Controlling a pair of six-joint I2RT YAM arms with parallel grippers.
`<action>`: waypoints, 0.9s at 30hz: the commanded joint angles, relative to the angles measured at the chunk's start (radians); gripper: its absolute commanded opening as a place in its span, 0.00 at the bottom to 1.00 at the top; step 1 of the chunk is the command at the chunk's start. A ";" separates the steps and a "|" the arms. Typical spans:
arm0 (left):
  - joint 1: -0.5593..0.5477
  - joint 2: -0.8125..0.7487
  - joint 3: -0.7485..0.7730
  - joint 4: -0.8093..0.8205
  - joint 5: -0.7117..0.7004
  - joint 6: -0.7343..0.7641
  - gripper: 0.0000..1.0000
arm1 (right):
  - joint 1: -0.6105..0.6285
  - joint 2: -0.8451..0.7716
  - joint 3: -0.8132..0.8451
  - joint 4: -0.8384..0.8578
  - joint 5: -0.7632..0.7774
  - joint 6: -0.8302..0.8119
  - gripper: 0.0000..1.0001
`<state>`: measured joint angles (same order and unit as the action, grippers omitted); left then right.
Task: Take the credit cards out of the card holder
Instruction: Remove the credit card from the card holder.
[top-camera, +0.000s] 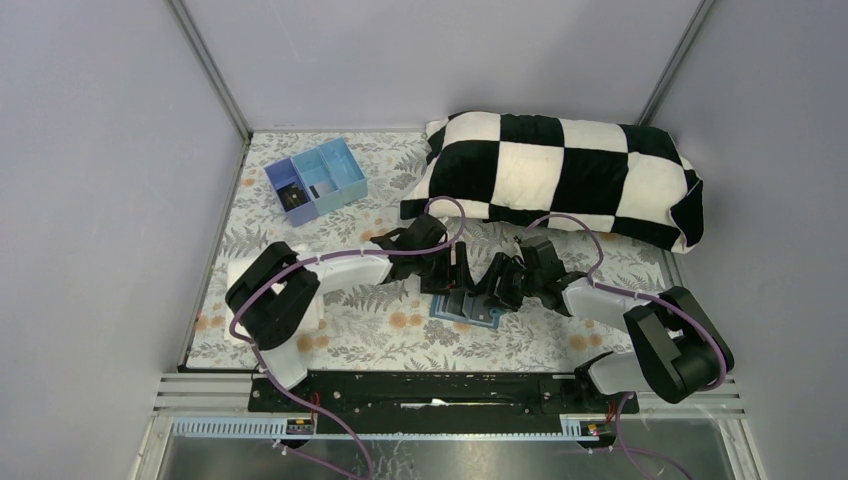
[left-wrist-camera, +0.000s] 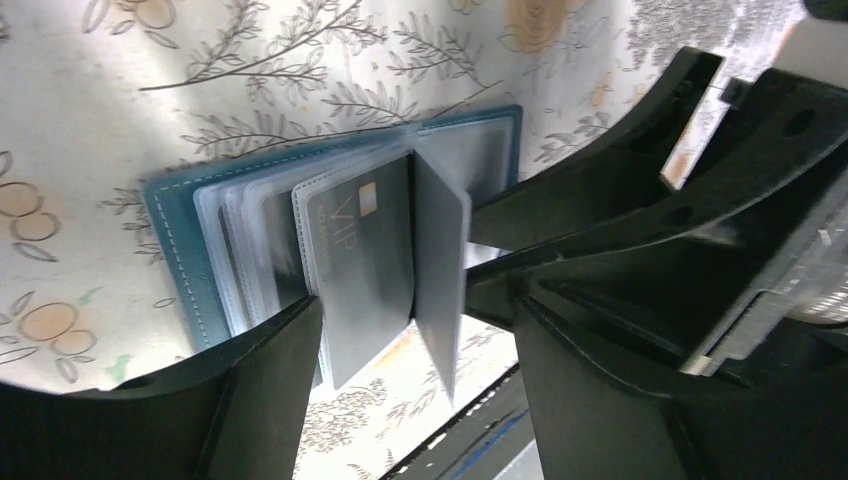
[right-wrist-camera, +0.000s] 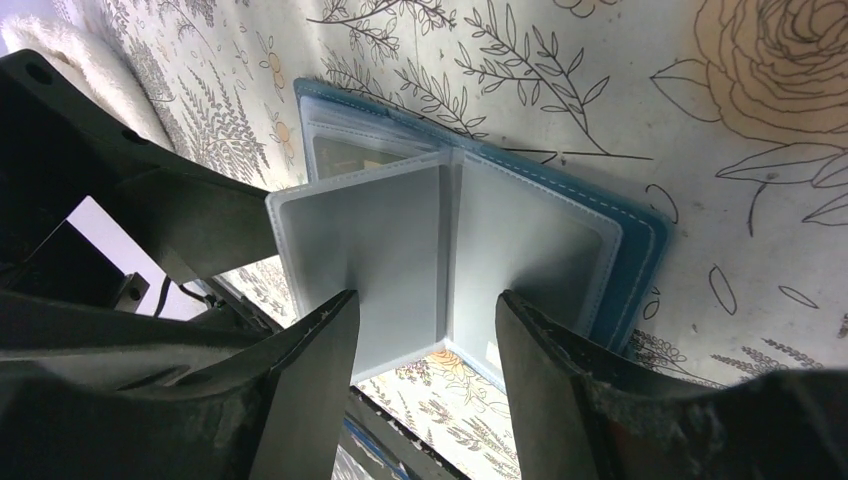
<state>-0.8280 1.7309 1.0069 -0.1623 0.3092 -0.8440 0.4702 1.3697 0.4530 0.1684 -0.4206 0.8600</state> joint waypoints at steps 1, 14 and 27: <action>-0.030 -0.003 -0.008 0.203 0.154 -0.075 0.74 | 0.010 -0.012 -0.005 0.034 -0.010 0.004 0.62; -0.031 0.012 -0.038 0.304 0.223 -0.116 0.73 | 0.010 -0.208 0.002 -0.119 0.106 -0.025 0.62; -0.032 -0.013 -0.052 0.333 0.180 -0.141 0.73 | -0.014 -0.418 0.019 -0.392 0.359 -0.089 0.60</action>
<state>-0.8497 1.7370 0.9661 0.1867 0.5625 -0.9970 0.4709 0.9436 0.4381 -0.1326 -0.1719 0.8104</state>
